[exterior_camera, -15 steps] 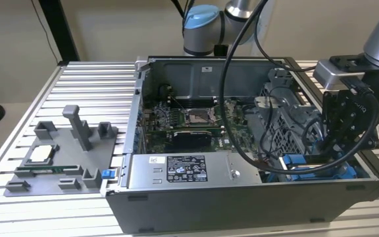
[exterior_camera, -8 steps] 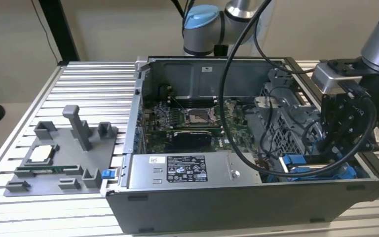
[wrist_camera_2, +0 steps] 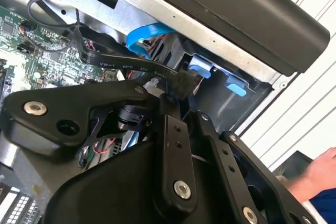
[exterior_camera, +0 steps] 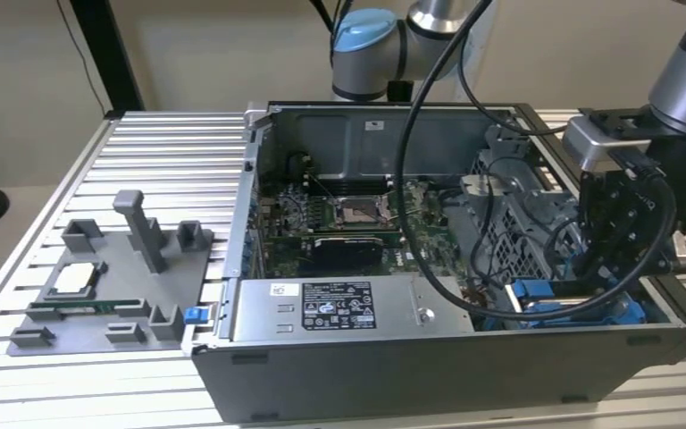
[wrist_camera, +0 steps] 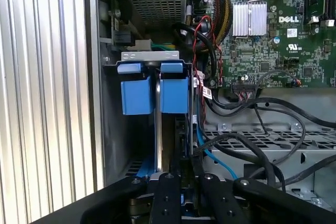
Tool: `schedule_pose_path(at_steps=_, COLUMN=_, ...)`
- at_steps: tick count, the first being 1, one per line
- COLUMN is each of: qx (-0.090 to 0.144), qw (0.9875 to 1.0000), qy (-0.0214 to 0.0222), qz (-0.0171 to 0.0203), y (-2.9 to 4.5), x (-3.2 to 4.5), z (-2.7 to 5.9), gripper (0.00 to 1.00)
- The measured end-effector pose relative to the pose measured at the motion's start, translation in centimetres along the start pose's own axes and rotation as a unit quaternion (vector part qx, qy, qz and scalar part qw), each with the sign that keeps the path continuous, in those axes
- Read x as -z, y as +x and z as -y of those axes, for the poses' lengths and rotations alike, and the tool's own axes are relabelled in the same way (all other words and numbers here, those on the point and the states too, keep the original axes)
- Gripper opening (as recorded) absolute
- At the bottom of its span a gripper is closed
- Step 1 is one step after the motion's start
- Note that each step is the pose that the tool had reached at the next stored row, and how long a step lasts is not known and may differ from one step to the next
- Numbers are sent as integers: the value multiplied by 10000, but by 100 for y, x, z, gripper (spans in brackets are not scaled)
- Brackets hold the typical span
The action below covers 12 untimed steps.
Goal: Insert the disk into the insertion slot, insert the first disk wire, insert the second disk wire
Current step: 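Insert the first disk wire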
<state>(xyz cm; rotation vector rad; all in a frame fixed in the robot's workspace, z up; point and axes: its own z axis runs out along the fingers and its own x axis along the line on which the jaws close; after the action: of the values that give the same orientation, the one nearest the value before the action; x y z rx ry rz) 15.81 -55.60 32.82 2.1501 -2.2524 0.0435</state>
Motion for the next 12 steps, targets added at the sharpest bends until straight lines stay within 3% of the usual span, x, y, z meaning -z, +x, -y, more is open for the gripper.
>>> schedule_pose_path(at_steps=8, qx=0, qw=10000, qy=1, qz=-2, y=1, x=6, z=0, gripper=0)
schedule_pose_path(at_steps=12, qx=0, qw=10000, qy=1, qz=-1, y=4, x=103, z=0, gripper=0)
